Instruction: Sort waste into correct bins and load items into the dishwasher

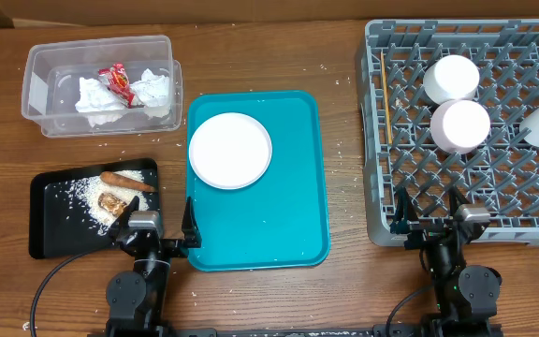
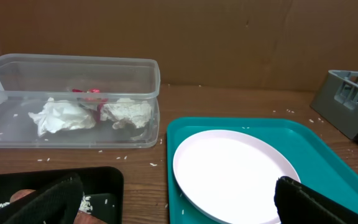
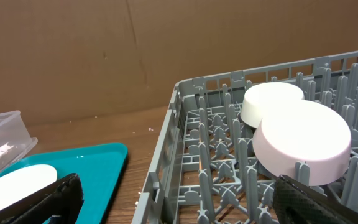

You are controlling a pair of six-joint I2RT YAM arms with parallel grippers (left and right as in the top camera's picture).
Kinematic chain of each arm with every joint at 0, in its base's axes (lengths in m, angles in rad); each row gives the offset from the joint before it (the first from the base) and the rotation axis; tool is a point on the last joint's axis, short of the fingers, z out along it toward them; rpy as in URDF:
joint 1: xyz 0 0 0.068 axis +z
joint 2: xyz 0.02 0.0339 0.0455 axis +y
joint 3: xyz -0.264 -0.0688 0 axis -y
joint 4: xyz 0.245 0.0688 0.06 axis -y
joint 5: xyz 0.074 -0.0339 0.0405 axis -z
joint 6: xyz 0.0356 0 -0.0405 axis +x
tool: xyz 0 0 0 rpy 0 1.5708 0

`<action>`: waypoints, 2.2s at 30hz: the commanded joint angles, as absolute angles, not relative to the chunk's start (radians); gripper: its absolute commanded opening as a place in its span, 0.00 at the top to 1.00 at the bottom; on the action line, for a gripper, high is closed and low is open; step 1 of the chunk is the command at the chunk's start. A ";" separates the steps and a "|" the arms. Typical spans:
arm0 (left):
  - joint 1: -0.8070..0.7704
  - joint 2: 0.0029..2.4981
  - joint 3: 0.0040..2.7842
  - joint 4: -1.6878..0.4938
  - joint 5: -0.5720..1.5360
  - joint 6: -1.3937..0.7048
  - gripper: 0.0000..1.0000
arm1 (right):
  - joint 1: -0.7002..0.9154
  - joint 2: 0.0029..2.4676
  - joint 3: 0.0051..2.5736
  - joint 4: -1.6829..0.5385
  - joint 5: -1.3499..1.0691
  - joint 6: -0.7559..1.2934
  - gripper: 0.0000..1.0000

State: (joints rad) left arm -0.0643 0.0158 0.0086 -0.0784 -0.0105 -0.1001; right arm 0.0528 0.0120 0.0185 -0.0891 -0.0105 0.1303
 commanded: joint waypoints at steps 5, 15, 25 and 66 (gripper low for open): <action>-0.066 0.004 0.005 -0.070 -0.020 -0.070 0.00 | 0.051 0.003 0.008 0.005 -0.265 0.315 0.00; -0.066 0.004 0.005 -0.070 -0.057 -0.070 0.00 | 0.051 0.003 0.008 0.208 -0.464 0.641 0.00; -0.066 0.004 0.005 0.102 0.010 -0.074 0.00 | 0.051 0.003 0.008 0.266 -0.282 0.640 0.00; -0.410 1.565 1.527 -0.946 0.189 0.073 0.00 | 0.051 0.004 0.008 -0.081 -0.035 0.641 0.00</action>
